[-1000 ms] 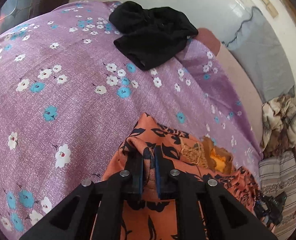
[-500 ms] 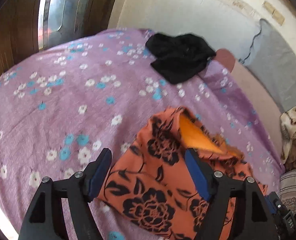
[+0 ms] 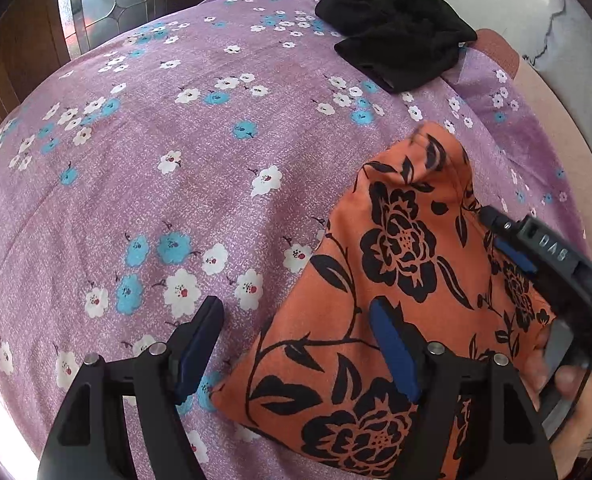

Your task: Fold small clothes

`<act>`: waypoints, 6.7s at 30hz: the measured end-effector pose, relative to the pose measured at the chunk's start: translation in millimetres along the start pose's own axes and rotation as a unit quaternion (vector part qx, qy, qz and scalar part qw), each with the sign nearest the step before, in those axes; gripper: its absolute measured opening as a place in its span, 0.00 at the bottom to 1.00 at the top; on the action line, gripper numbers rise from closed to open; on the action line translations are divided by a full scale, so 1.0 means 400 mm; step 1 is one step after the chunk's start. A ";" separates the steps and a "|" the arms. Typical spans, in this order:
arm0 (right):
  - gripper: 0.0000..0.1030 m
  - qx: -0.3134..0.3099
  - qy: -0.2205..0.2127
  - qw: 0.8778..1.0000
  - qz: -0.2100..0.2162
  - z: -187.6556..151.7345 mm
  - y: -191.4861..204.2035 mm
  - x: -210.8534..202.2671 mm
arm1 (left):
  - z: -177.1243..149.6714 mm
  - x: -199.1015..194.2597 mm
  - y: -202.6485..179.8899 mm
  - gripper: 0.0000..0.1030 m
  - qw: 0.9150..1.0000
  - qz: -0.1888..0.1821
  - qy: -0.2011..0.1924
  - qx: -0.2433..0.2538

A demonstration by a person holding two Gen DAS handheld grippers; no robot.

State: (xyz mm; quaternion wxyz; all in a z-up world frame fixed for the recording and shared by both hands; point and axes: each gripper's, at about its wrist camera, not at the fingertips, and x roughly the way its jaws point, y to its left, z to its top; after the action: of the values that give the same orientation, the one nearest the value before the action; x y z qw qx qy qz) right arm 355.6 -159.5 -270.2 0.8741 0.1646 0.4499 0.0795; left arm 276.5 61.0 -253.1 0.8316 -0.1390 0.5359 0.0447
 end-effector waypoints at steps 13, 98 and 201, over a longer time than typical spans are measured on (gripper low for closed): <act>0.48 0.048 -0.046 0.995 -0.068 -0.204 -0.268 -0.414 | -0.089 -0.067 -0.186 0.74 0.981 0.038 -0.083 0.171; 0.51 0.071 -0.012 0.997 -0.039 -0.387 -0.349 -0.444 | -0.172 -0.072 -0.015 0.74 0.998 -0.035 0.015 0.055; 0.19 0.172 -0.042 0.968 0.175 -0.231 -0.333 -0.326 | -0.242 -0.122 -0.318 0.80 0.942 -0.165 -0.065 0.286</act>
State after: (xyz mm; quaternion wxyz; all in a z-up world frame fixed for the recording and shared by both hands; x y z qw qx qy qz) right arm 203.5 -301.2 -268.7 0.8231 0.3922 0.3841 0.1454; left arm 199.2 -84.2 -223.3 0.8652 0.0209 0.4400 -0.2396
